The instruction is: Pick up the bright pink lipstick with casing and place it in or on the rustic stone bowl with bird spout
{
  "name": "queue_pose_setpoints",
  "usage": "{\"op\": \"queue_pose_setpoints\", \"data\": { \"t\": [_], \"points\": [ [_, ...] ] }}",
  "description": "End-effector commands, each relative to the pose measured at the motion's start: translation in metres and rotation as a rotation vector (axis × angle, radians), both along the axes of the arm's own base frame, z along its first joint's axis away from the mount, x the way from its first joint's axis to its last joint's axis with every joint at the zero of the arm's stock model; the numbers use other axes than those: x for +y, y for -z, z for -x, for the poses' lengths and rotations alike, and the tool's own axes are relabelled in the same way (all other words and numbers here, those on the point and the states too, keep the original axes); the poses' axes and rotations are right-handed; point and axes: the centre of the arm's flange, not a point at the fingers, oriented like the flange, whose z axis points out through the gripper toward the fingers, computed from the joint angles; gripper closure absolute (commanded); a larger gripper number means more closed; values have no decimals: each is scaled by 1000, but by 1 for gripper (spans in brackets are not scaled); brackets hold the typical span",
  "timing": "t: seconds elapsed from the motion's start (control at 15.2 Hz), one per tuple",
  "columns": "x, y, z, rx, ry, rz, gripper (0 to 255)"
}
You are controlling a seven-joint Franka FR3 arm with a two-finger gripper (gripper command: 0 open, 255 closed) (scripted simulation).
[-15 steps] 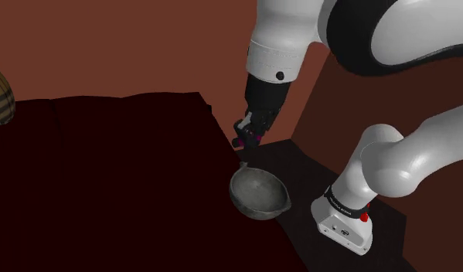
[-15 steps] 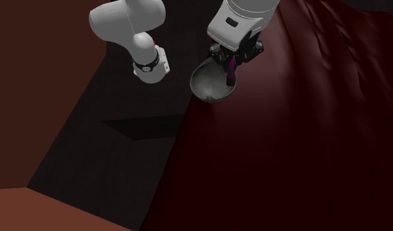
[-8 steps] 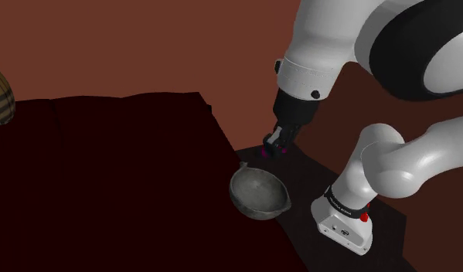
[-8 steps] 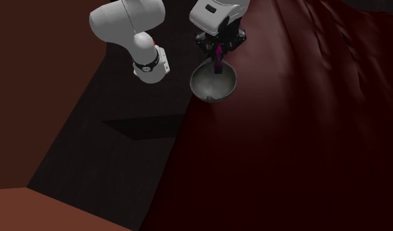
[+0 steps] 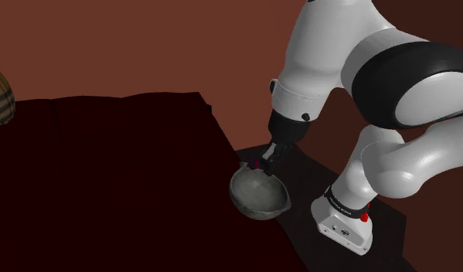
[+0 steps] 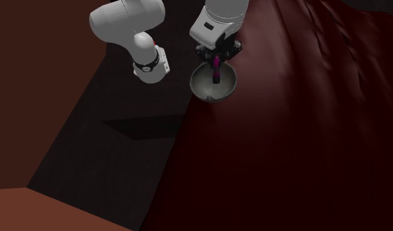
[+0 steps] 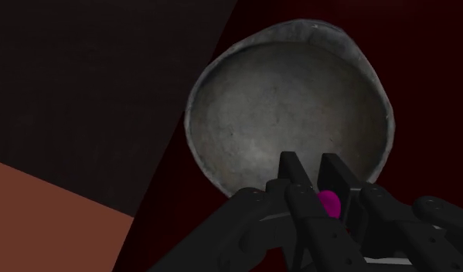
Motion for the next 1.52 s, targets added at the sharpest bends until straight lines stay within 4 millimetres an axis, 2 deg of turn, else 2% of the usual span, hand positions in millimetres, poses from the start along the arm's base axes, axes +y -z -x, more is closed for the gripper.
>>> {"op": "queue_pose_setpoints", "data": {
  "t": [0.0, 0.13, 0.66, 0.73, 1.06, 1.32, 1.45],
  "points": [
    [0, 12, 0, 0, 0, 0, 255],
    [0, 22, 0, 0, 0, 0, 255],
    [0, 22, 0, 0, 0, 0, 255],
    [0, 22, 0, 0, 0, 0, 0],
    [0, 22, 0, 0, 0, 0, 0],
    [0, -28, -1, 0, 0, 0, 0],
    [0, -28, -1, 0, 0, 0, 0]
  ]
}}
